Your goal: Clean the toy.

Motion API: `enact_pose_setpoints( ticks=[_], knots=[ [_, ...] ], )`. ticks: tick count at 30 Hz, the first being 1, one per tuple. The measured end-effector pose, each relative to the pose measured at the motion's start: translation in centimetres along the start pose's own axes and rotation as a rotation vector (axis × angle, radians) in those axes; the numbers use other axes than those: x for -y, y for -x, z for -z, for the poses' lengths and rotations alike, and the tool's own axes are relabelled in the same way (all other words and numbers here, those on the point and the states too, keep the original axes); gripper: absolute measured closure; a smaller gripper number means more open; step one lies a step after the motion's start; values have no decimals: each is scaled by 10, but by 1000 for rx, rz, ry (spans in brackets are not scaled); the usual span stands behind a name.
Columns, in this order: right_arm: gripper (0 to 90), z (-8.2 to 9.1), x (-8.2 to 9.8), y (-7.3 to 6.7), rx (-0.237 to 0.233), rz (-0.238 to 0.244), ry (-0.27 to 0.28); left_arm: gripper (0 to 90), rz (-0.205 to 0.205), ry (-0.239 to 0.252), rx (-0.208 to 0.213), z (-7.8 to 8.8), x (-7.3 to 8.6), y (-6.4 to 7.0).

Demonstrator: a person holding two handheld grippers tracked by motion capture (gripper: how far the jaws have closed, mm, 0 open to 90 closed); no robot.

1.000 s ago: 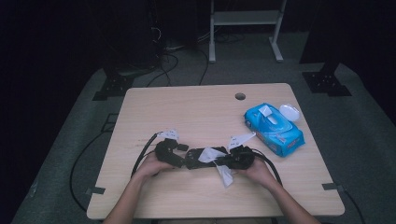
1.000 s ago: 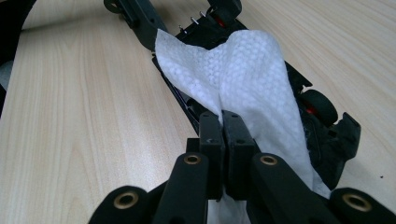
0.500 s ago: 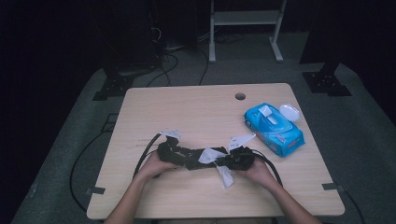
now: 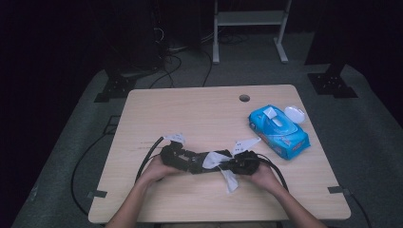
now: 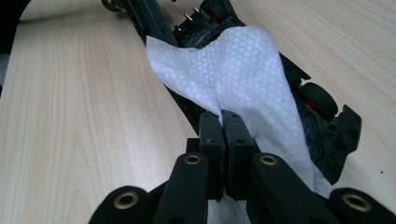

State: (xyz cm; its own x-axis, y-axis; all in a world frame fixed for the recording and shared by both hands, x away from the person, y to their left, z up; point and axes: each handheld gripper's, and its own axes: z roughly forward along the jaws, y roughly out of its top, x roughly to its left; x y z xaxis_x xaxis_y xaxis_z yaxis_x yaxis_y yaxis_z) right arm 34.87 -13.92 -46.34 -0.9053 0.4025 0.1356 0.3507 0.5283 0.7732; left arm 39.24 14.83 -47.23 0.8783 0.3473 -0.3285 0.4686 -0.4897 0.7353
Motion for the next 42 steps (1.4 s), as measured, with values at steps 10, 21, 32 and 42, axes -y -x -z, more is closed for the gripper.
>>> enact_pose_setpoints(
  ticks=[10, 21, 32, 42],
  knots=[
    [877, 1, 3, -3, 0, 14, 6, 261, -162, 19, -69, 1, -1, 13],
    [876, 0, 3, 1, 55, 18, 4, 270, -392, 42, -231, -2, -3, 30],
    [875, -4, 6, 8, 88, -6, -16, 283, -600, 36, -381, -7, 1, 46],
    [872, -7, 10, 11, 102, -27, -41, 416, -517, 68, -308, -5, 4, 40]
  ],
)
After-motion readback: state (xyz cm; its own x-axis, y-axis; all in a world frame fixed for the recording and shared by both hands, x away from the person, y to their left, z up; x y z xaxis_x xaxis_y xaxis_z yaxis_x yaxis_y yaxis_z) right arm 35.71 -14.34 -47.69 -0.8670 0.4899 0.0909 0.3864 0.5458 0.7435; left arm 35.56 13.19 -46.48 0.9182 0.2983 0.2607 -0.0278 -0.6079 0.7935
